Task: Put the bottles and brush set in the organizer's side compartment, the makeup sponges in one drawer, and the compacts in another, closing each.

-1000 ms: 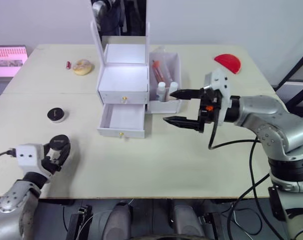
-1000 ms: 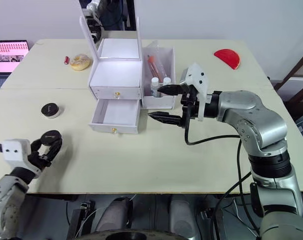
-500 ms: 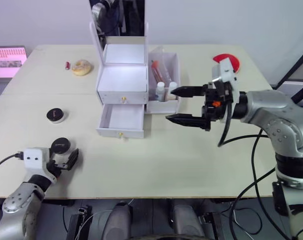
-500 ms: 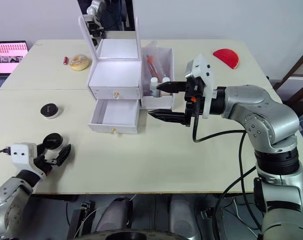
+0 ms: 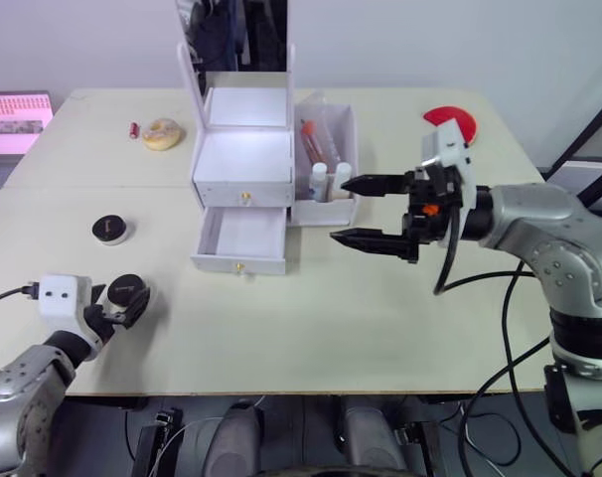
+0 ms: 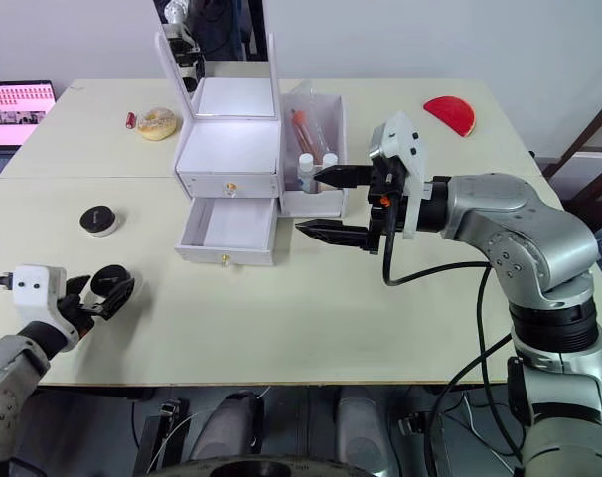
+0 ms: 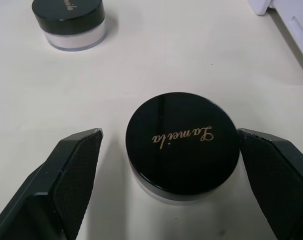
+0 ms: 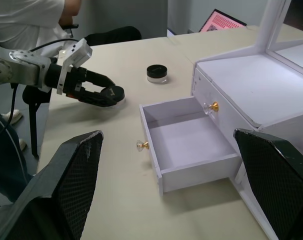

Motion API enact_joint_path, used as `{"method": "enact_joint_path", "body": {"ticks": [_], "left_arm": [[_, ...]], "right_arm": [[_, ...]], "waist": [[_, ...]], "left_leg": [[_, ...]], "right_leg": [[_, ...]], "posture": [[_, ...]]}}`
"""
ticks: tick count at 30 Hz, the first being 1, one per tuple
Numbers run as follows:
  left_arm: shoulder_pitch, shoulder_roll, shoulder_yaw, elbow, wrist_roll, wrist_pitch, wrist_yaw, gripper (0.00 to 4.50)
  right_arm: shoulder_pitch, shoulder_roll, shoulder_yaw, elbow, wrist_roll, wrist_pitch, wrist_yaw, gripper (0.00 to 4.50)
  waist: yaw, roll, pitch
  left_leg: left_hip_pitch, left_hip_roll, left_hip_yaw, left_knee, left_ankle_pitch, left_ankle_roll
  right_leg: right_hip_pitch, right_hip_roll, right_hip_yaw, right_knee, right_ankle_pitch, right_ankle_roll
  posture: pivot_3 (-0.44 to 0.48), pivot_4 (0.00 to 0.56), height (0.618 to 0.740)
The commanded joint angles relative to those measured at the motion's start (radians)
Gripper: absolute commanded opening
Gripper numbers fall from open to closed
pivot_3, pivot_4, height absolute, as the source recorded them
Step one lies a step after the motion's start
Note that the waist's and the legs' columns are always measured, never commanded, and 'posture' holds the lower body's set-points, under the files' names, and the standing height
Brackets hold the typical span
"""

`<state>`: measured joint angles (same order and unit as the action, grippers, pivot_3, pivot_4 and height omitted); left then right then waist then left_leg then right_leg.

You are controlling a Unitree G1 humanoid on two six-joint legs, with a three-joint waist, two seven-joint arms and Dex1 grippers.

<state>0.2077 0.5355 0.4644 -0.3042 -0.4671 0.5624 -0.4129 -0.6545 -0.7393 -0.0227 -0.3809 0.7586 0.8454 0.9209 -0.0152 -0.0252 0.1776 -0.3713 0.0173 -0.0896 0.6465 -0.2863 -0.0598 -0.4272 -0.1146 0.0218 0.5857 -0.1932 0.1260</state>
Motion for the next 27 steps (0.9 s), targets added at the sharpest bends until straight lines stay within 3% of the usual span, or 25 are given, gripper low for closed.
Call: {"method": "enact_joint_path", "body": {"ticks": [1, 4, 7, 9, 10, 19, 27], "left_arm": [[-0.024, 0.012, -0.002, -0.008, -0.002, -0.005, -0.013, 4.46], [-0.029, 0.011, -0.003, -0.004, -0.001, -0.005, -0.014, 4.46], [-0.029, 0.011, -0.004, -0.006, -0.007, 0.001, -0.024, 3.70], [-0.029, 0.012, -0.003, -0.004, -0.005, 0.000, -0.028, 2.75], [-0.029, 0.013, -0.002, -0.003, -0.003, 0.000, -0.028, 2.63], [-0.013, 0.034, 0.033, -0.052, -0.031, 0.014, -0.048, 2.63], [-0.179, 0.240, 0.072, -0.121, -0.258, 0.140, -0.246, 2.63]], "right_arm": [[-0.003, -0.011, -0.031, -0.035, 0.012, -0.006, -0.009, 4.50], [0.000, -0.012, -0.030, -0.038, 0.011, -0.007, -0.013, 4.50], [0.007, -0.012, -0.030, -0.044, 0.012, -0.008, -0.018, 4.50], [0.005, -0.011, -0.027, -0.042, 0.011, -0.008, -0.020, 4.50], [0.005, -0.010, -0.025, -0.042, 0.010, -0.008, -0.020, 4.50], [0.015, -0.017, -0.015, -0.047, 0.015, -0.006, 0.000, 4.50], [0.014, -0.010, -0.004, -0.037, 0.009, -0.013, 0.014, 4.50]], "waist": [[0.002, 0.000, 0.000], [0.001, 0.000, 0.000], [0.000, 0.000, 0.000], [0.000, 0.000, 0.000], [0.000, 0.000, 0.000], [0.000, 0.000, 0.000], [0.002, -0.001, 0.001]], "left_leg": [[0.000, 0.000, 0.000, 0.000, 0.000, 0.000], [0.000, 0.000, 0.000, 0.000, 0.000, 0.000], [0.000, 0.000, 0.000, 0.000, 0.000, 0.000], [0.000, 0.000, 0.000, 0.000, 0.000, 0.000], [0.000, 0.000, 0.000, 0.000, 0.000, 0.000], [0.000, 0.000, 0.000, 0.000, 0.000, 0.000], [-0.001, 0.000, -0.001, 0.000, 0.000, 0.000]], "right_leg": [[0.000, 0.000, 0.000, 0.000, 0.000, 0.000], [0.000, 0.000, 0.000, 0.000, 0.000, 0.000], [0.000, 0.000, 0.000, 0.000, 0.000, 0.000], [0.000, 0.000, 0.000, 0.000, 0.000, 0.000], [0.000, 0.000, 0.000, 0.000, 0.000, 0.000], [0.000, 0.000, 0.000, 0.000, 0.000, 0.000], [0.000, 0.000, -0.001, -0.001, 0.000, 0.000]], "posture": [[0.000, 0.150, 0.739], [0.000, 0.150, 0.739], [0.000, 0.150, 0.739], [0.000, 0.150, 0.739], [0.000, 0.150, 0.739], [0.000, 0.150, 0.739], [0.000, 0.150, 0.739]]}}
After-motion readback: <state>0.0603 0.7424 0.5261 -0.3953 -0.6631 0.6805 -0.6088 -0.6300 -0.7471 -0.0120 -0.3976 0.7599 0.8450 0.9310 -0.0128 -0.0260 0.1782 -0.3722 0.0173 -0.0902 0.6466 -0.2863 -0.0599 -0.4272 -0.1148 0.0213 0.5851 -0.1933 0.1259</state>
